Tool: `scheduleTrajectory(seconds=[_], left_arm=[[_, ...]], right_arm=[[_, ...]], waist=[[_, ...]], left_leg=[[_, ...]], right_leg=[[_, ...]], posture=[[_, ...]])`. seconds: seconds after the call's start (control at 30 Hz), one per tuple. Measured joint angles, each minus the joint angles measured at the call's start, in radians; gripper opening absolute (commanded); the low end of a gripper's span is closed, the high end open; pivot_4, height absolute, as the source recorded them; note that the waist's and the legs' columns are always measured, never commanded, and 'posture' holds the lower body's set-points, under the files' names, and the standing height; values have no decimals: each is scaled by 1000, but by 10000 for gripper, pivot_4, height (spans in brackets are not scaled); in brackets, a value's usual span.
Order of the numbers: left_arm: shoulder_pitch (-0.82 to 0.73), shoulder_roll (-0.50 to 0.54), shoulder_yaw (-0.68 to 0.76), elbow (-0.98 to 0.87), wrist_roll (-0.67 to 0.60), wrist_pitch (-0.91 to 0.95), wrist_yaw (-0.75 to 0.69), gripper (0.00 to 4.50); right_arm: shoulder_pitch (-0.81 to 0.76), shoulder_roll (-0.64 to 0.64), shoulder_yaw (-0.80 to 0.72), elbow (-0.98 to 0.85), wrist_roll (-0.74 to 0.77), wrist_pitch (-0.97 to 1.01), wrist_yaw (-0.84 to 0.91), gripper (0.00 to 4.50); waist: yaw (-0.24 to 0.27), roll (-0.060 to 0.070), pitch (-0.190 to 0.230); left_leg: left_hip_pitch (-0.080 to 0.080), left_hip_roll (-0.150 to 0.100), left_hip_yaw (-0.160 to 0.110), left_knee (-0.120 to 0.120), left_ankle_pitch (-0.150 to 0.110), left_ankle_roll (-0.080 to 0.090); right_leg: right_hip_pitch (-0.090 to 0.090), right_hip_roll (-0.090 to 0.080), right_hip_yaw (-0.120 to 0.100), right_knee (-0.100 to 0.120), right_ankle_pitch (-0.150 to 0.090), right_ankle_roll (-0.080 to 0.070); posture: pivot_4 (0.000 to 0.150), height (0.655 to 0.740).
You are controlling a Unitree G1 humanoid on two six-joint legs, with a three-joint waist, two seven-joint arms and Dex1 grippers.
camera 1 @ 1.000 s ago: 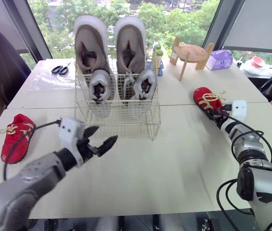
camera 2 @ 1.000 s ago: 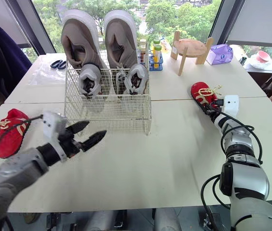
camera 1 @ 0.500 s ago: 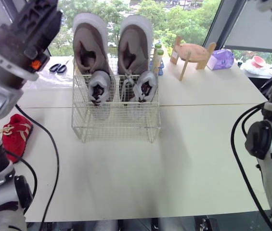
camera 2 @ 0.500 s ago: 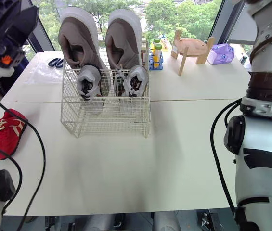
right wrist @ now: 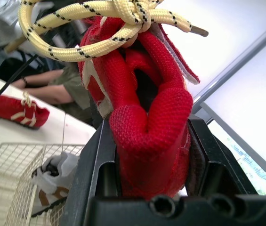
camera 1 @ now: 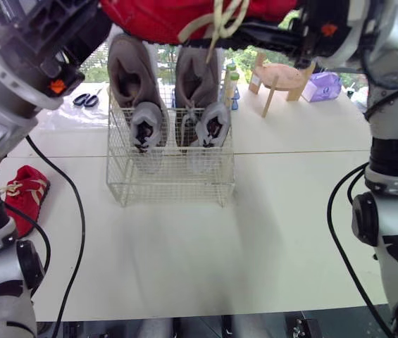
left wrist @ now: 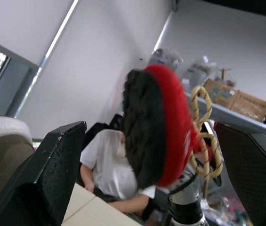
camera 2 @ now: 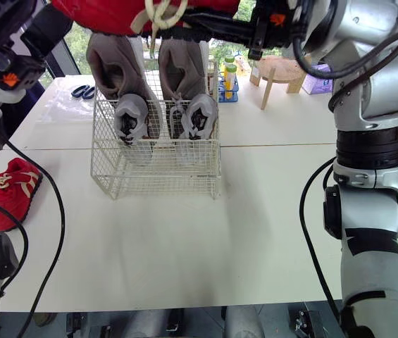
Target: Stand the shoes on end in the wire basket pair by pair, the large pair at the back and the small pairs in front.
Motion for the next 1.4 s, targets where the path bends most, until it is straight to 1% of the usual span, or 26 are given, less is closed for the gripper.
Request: scheduleTrajectory(seconds=[0.1,0.17,0.23,0.27,0.3,0.33,0.37,0.47,0.5,0.53,0.57,0.6,0.63,0.7,0.77,0.8,0.87,0.93,1.0,1.1,1.23,1.4], left_arm=[[-30,0,-28,27,31,30,-36,36274],[-33,0,-38,44,48,49,-54,26971],[-35,-2,-38,49,57,54,-62,16338],[-35,-2,-38,52,58,54,-62,12575],[-37,-8,-38,56,59,54,-60,7184],[-37,-15,-38,63,62,54,-57,3550],[-37,-23,-38,66,65,54,-52,2238],[-33,-48,-35,63,72,47,-20,2270],[-25,-66,-29,59,71,35,-7,2270],[-5,-93,-13,39,66,7,15,2270],[12,-115,3,24,58,-14,31,2270],[37,-143,27,-3,55,-52,63,2270],[50,-171,48,-23,53,-77,78,2270],[82,-255,83,-90,53,-159,118,2270],[97,-344,87,-157,67,-240,149,2270],[97,-395,79,-185,84,-278,154,2270],[97,-458,48,-209,130,-322,154,2270],[97,-489,18,-209,168,-340,147,2270],[97,-507,3,-195,192,-347,131,2270],[98,-510,1,-181,216,-348,111,2270],[126,-510,-26,-156,255,-336,84,2270],[158,-489,-86,-152,361,-301,24,2270]], right_arm=[[3,13,14,-3,-17,-16,7,13368],[3,13,13,-9,-19,-19,7,13368],[4,13,13,-18,-20,-18,6,13368],[5,13,11,-27,-21,-17,4,13368],[7,11,9,-35,-22,-15,0,13368],[8,11,7,-41,-22,-10,-3,13368],[11,10,6,-46,-22,-3,-6,13368],[27,11,-4,-59,-9,41,-28,24931],[38,12,-17,-66,12,74,-43,29840],[56,17,-46,-74,48,127,-75,34415],[75,22,-79,-73,79,165,-102,39945],[107,43,-137,-75,142,237,-169,43679],[129,73,-191,-73,186,273,-218,44436],[190,182,-321,-85,336,367,-384,44436],[251,333,-416,-118,514,439,-590,44436],[276,413,-441,-137,600,456,-687,44436],[302,543,-456,-174,740,475,-827,44436],[304,607,-445,-203,825,481,-915,44436],[304,639,-427,-243,880,474,-972,44436],[304,641,-402,-272,910,467,-1005,44436],[304,640,-374,-292,937,450,-1012,44436],[306,636,-353,-292,948,440,-1016,44436]], waist=[[0,0,0],[-2,0,0],[-2,0,0],[-2,0,0],[-2,0,0],[-2,0,0],[-1,0,0],[1,0,0],[1,0,0],[0,0,0],[1,0,0],[0,0,0],[1,-1,0],[1,-1,-1],[0,0,-1],[-2,0,-1],[-3,1,-1],[-2,1,0],[-1,1,0],[0,1,0],[-2,1,0],[-3,1,0]], left_leg=[[0,0,0,0,0,0],[0,0,0,0,0,0],[0,0,0,0,0,0],[0,0,0,0,0,0],[0,0,0,0,0,0],[0,0,0,0,0,0],[0,0,0,0,0,0],[0,0,0,0,0,0],[0,0,0,0,0,0],[0,0,0,0,0,0],[0,0,0,0,0,0],[-1,1,0,-1,0,-1],[0,1,-1,-1,0,-1],[0,1,-1,-2,0,-1],[-1,1,-1,-3,1,-2],[-1,1,0,-3,1,-2],[-1,0,1,-5,1,-3],[-2,0,1,-5,1,-2],[-2,0,1,-5,1,-2],[-2,0,1,-3,1,-1],[-1,0,1,-2,1,0],[-1,1,1,-2,1,0]], right_leg=[[0,0,0,0,0,0],[0,0,0,0,0,0],[0,0,0,0,0,0],[-1,0,0,0,0,0],[-1,0,0,0,0,0],[-1,0,0,0,0,0],[-1,0,0,0,0,0],[0,-1,0,0,0,0],[-1,-1,0,0,0,0],[0,-1,0,0,0,0],[0,-2,0,0,0,0],[-1,-2,1,-1,0,0],[0,-4,1,0,0,0],[-1,-6,1,0,1,-1],[-2,-5,1,0,1,-1],[-3,-5,1,0,1,-1],[-5,-3,1,1,1,-1],[-6,-1,1,1,1,-1],[-5,-1,1,1,1,-1],[-4,0,1,1,1,-1],[-2,1,1,1,1,-1],[-2,1,1,1,1,-1]], posture=[[1500,7400],[1500,7400],[1500,7400],[1500,7400],[1500,7400],[1500,7400],[1500,7400],[1500,7400],[1500,7400],[1500,7400],[1500,7400],[1500,7400],[1500,7400],[1500,7400],[1500,7400],[1500,7400],[1500,7400],[1500,7400],[1500,7400],[1500,7400],[1500,7400],[1500,7400]])
